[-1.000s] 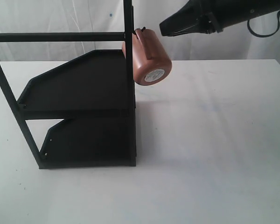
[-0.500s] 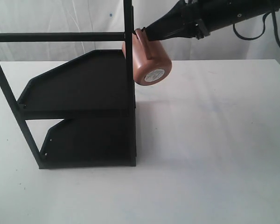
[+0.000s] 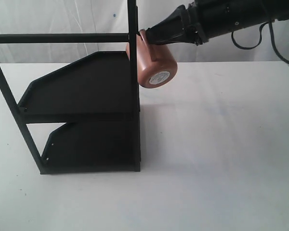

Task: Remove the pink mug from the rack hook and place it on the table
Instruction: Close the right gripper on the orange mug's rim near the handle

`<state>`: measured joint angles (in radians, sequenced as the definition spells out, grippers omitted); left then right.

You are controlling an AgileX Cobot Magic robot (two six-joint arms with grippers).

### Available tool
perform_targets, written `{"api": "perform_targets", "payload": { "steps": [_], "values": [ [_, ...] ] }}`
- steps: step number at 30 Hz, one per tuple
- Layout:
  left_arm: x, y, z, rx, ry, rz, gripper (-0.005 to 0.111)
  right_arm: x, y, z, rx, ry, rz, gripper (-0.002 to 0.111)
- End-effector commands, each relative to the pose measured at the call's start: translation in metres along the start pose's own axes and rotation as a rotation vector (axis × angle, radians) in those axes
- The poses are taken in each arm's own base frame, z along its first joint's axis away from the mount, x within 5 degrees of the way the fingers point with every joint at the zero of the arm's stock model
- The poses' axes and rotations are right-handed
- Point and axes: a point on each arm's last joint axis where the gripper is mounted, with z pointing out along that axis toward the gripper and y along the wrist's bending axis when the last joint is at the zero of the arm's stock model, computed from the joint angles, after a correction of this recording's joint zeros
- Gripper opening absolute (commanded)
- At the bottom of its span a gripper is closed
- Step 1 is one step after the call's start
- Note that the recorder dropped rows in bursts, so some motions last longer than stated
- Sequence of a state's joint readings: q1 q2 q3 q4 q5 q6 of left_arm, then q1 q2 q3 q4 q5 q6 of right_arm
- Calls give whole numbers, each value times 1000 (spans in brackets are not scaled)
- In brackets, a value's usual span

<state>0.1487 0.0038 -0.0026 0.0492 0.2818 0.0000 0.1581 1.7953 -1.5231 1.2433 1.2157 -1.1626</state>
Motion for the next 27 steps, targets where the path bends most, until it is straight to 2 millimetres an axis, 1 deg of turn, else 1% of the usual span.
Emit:
{"api": "perform_targets", "payload": {
  "steps": [1,11,16,19,27],
  "values": [
    [1,0,0,2,-2,-3,0,0,-5,5,-32,-43,32,39],
    [1,0,0,2,-2,-3,0,6,-15,11,-37,-34,29,39],
    [1,0,0,2,-2,-3,0,8,-12,21,-60,-19,20,39],
    [1,0,0,2,-2,-3,0,7,-8,26,-74,-13,-26,39],
    [1,0,0,2,-2,-3,0,8,-7,28,-75,-6,-37,38]
  ]
}}
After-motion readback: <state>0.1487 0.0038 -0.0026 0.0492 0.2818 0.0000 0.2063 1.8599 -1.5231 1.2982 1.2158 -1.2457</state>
